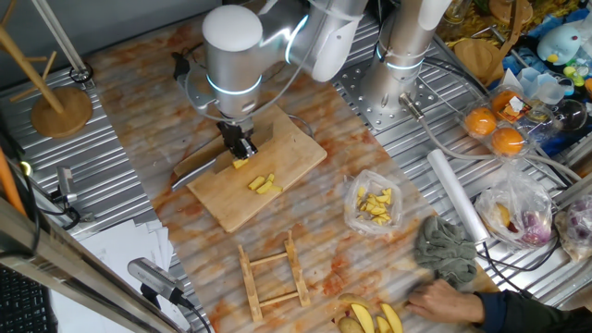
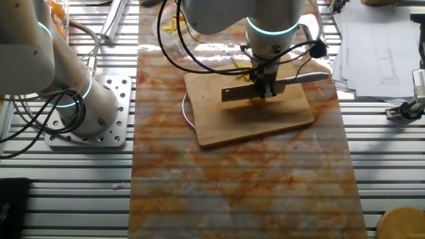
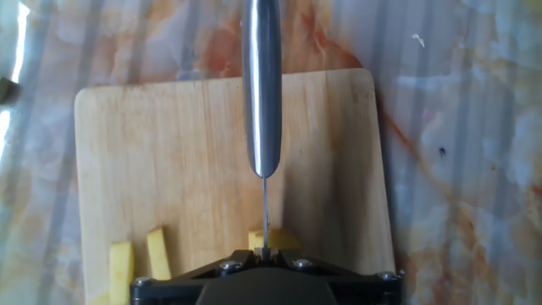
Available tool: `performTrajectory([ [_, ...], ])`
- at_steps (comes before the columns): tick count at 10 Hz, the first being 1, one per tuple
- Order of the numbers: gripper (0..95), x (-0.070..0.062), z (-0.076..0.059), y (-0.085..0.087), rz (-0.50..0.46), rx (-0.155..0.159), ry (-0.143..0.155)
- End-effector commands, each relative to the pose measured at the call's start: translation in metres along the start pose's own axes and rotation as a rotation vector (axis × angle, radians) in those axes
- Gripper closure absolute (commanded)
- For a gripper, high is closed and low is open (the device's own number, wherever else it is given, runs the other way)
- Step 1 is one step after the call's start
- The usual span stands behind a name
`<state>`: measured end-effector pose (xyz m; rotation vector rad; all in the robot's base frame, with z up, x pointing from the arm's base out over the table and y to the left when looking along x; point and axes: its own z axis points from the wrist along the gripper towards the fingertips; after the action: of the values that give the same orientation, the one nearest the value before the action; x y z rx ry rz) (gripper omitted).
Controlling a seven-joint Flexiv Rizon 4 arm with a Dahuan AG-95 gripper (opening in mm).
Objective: Chop the potatoes
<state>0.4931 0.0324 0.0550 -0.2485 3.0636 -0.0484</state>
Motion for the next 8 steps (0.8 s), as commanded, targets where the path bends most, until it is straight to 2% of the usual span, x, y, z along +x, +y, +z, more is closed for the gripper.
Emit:
performTrajectory([
  [1, 95.0, 0.002, -0.004, 0.001, -0.001, 0.001, -0.001],
  [5, 95.0, -0.001, -0.002, 0.005, 0.000, 0.002, -0.003],
  [7, 95.0, -0.004, 0.008, 0.007, 0.000, 0.023, 0.003],
  [8, 95.0, -0.003, 0.022, 0.002, -0.009, 0.033, -0.008],
])
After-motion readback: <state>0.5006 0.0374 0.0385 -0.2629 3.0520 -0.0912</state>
